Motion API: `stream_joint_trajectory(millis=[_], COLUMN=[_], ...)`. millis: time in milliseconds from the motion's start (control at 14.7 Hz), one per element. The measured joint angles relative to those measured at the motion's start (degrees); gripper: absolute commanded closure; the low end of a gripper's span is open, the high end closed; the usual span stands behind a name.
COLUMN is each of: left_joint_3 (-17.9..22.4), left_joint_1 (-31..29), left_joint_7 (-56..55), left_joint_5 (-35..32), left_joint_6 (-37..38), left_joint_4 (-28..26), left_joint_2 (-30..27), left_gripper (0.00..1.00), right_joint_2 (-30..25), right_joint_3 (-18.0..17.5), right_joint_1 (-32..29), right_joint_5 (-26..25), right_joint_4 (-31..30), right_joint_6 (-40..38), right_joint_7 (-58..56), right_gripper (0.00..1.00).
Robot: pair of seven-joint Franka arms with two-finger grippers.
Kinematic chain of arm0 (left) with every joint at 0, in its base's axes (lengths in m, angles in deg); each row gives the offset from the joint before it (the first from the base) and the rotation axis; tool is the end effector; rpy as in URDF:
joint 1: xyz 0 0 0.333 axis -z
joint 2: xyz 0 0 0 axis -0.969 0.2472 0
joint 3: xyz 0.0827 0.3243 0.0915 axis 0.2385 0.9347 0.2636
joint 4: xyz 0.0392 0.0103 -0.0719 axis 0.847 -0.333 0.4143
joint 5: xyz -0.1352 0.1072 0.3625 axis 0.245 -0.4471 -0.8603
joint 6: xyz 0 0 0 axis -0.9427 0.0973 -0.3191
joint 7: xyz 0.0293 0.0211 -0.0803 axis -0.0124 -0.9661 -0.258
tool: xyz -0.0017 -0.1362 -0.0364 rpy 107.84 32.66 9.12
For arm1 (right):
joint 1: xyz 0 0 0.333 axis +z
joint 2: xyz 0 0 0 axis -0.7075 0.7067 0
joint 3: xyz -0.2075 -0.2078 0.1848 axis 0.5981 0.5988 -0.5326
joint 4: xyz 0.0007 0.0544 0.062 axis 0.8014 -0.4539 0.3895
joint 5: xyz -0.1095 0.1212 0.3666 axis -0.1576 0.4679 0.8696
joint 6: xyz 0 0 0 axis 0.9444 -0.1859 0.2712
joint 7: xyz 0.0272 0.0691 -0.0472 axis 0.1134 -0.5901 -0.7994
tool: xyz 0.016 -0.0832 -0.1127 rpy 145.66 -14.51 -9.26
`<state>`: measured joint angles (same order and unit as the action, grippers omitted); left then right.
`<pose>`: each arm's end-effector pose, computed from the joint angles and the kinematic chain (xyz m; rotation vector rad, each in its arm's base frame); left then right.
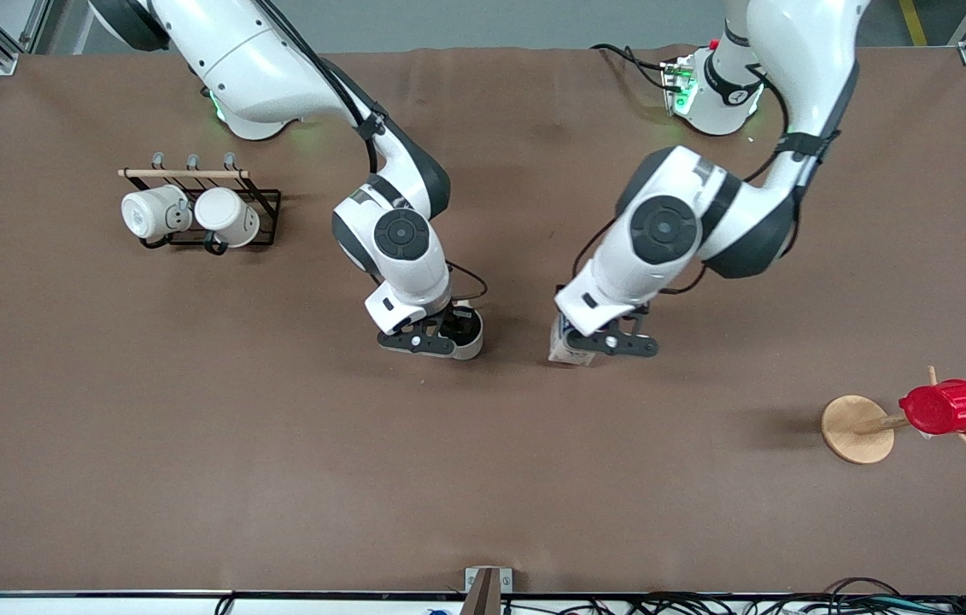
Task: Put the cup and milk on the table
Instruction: 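Lower the grey mug onto the table with the right gripper, then open the right gripper and withdraw it from the mug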
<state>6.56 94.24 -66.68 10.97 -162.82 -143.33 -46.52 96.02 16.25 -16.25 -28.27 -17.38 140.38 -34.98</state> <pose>0.5790 -0.3955 0.3600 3.0890 -0.2037 -0.1244 0.5764 0.4483 0.2384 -3.0942 0.2508 -0.0703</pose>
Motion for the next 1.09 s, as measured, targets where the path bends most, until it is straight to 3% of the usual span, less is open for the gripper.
stream_joint_trajectory(millis=[204, 340, 611, 747, 951, 1086], left_joint_3=[0.20, 0.83, 1.68, 3.97, 6.06, 6.18], left_joint_1=[2.90, 4.65, 6.21, 8.61, 11.10, 11.25], left_joint_7=[-4.52, -6.27, -9.76, -10.41, -10.58, -10.58], left_joint_5=[-0.78, -1.20, -1.30, -1.31, -1.34, -1.38], left_joint_6=[0.21, 0.18, 0.89, 1.57, 2.17, 2.29], left_joint_4=[1.78, 4.67, 8.95, 10.04, 10.93, 11.06], left_joint_2=[2.14, 4.74, 7.96, 8.82, 9.21, 9.26], left_gripper=[0.73, 0.73, 0.72, 0.72, 0.71, 0.71], right_joint_2=[-2.88, -8.02, -20.24, -25.42, -31.24, -34.43], right_joint_3=[0.19, 0.34, 0.79, 1.46, 6.85, 12.10], right_joint_1=[-1.48, -4.14, -13.51, -19.30, -22.86, -22.98], right_joint_5=[-0.24, -0.68, -0.79, -0.77, -0.15, 4.15], right_joint_4=[1.28, 2.05, 2.26, 2.26, 2.16, 2.18], right_joint_6=[-6.40, -12.18, -22.43, -26.99, -30.22, -33.13], right_joint_7=[-0.01, -1.09, -12.38, -20.14, -28.91, -35.96], right_gripper=[0.00, 0.00, 0.00, 0.00, 0.00, 0.00])
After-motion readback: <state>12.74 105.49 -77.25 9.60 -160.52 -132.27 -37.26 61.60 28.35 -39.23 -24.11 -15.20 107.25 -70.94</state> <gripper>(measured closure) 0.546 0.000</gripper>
